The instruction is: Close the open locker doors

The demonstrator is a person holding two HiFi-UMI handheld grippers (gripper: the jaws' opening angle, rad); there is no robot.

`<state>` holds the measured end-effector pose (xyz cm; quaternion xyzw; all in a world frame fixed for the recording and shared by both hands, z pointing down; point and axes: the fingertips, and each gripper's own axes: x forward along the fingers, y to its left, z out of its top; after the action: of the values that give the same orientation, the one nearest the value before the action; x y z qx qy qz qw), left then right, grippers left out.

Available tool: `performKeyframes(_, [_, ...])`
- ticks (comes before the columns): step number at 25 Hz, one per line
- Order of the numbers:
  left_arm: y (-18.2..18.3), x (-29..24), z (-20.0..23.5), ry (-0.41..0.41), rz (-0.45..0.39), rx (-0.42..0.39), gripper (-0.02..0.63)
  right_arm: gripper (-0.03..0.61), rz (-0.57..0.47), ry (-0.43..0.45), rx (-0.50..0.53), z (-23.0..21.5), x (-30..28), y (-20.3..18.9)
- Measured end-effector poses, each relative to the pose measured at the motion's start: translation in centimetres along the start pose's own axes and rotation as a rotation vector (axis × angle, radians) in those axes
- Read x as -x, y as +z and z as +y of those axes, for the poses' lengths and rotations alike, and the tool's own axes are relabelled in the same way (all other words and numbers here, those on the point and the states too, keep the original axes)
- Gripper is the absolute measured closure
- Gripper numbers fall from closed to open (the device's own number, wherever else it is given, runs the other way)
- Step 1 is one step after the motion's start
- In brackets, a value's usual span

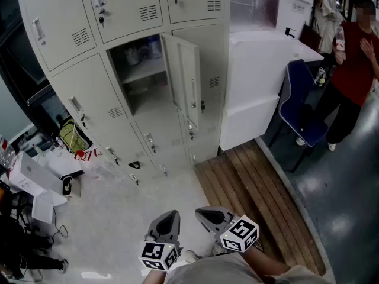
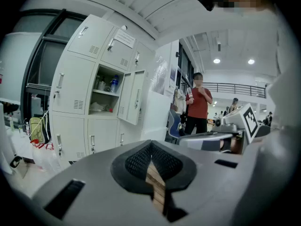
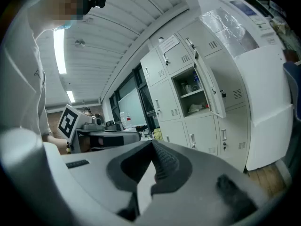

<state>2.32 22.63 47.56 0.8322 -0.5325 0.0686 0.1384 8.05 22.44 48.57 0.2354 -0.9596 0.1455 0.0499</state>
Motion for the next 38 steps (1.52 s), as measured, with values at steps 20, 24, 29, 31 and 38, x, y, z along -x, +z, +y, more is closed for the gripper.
performKeyframes(20, [0.4, 0.5, -1.0, 0.033, 0.005, 0.024, 0.598, 0.551, -0.025, 0.045, -0.012, 0.9, 0.2, 0.9])
performKeyframes(24, [0.9, -0.1, -0.8, 0.043, -0.024, 0.024, 0.598, 0.551, -0.023, 0.052, -0.005, 0.3, 0.2, 1.1])
performKeyframes(29, [1.6, -1.7, -2.1, 0.046, -0.045, 0.025, 0.598, 0.551, -0.025, 0.051, -0.012, -1.7, 1.5, 1.4])
performKeyframes(31, [1.7, -2.3, -2.6, 0.054, -0.049, 0.027, 0.598, 0.551, -0.028, 0.056, -0.016, -2.4, 2.0, 1.6])
performKeyframes(38, [1.8, -4.0, -5.0, 0.09, -0.053, 0.03, 0.598, 0.551, -0.032, 0.097, -0.03, -4.8, 4.3, 1.7])
